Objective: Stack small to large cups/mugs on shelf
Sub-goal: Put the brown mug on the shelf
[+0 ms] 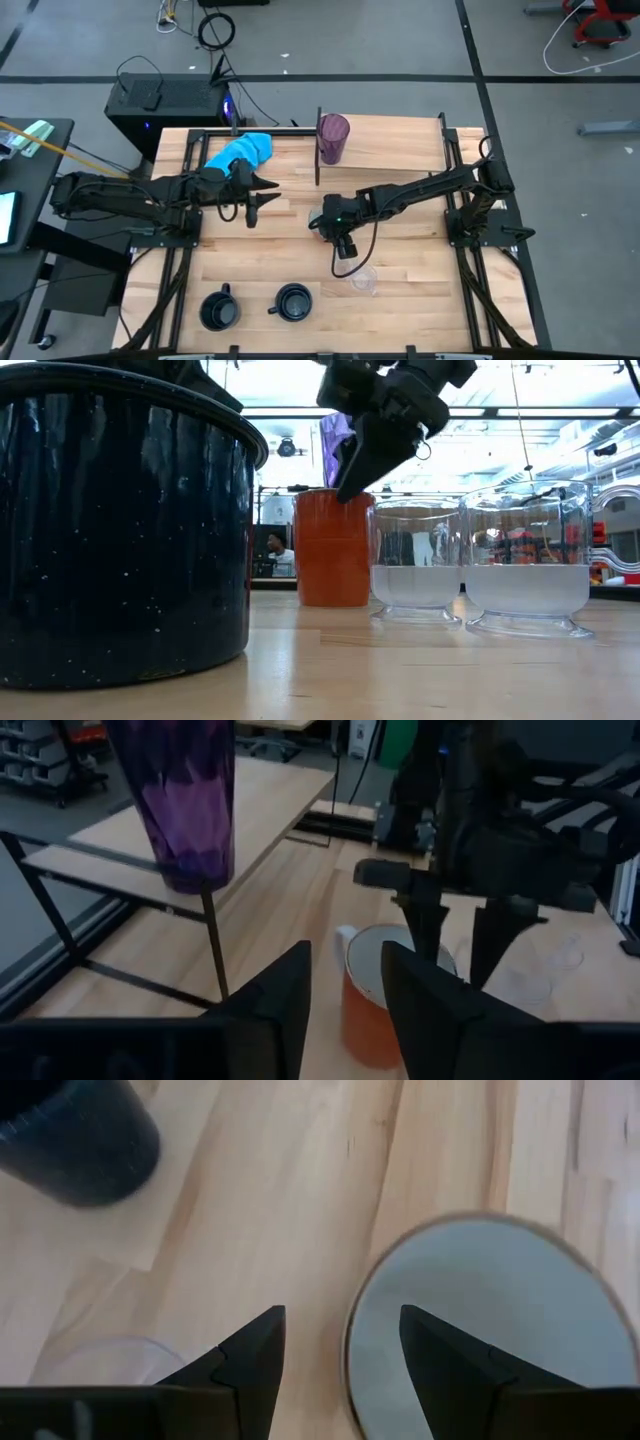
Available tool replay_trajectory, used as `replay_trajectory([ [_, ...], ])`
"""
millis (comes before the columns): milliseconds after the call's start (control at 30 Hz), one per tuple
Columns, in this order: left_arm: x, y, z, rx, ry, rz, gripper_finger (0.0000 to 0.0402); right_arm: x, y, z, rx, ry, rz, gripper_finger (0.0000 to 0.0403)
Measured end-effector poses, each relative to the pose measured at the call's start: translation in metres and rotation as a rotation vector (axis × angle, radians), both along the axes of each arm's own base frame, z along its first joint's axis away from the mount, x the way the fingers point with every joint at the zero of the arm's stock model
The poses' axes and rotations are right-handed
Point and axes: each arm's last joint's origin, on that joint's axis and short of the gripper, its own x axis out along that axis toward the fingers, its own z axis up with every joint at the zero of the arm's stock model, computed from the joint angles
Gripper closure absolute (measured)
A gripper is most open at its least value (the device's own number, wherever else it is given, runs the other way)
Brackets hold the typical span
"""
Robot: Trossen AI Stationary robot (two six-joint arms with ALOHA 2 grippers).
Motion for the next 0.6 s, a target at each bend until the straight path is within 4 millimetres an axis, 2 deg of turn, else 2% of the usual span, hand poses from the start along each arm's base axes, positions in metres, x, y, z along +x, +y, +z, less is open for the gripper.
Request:
replay_trajectory([
  [200,0.0,0.0,0.0,-0.003,-0.002,0.001,0.0271,-0.004,-0.004,-0.009,-0.005,0.035,-0.01,0.0218],
  [600,-0.001,0.0,-0.003,-0.004,0.028,0.001,0.0275,-0.011,-0.024,-0.012,-0.031,0.103,-0.028,0.0317],
])
